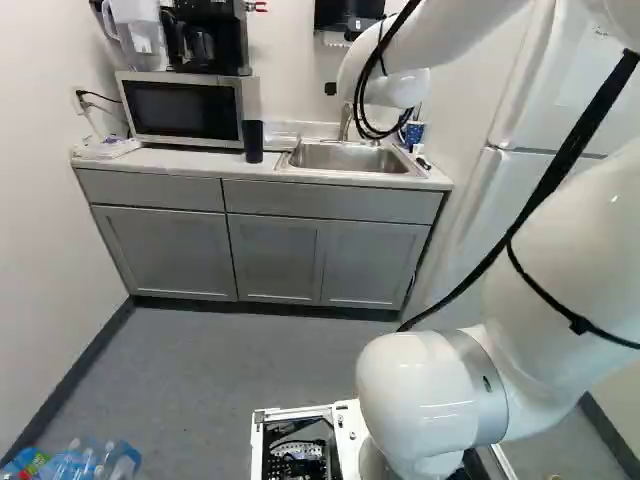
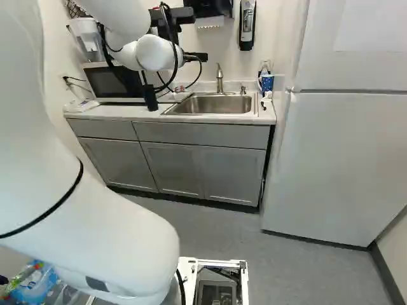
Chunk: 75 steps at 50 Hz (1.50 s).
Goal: Rinse the cup and place it in the tray
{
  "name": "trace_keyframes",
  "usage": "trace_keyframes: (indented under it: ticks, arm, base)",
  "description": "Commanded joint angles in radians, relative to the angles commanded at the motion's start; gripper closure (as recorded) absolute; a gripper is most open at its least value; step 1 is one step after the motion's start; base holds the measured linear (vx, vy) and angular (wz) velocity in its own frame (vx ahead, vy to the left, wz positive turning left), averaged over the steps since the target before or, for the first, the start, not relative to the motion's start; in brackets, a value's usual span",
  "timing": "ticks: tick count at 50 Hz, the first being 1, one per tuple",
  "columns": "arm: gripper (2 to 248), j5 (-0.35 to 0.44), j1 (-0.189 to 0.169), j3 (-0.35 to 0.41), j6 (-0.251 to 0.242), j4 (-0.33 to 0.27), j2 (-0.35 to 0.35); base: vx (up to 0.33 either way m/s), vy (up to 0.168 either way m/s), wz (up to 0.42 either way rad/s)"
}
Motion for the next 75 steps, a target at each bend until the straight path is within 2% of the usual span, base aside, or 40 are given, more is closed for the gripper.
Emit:
trace_keyframes:
  ticks: [26,48,75]
  arm:
    - [3,0.000,0.000,0.000,0.000,0.000,0.000]
    - [3,0.000,0.000,0.000,0.000,0.000,0.000]
    - [3,0.000,0.000,0.000,0.000,0.000,0.000]
  base:
    - [0.010,-0.009,0.003]
    - [0.131,-0.120,0.017]
    - [0.180,-0.084,0.203]
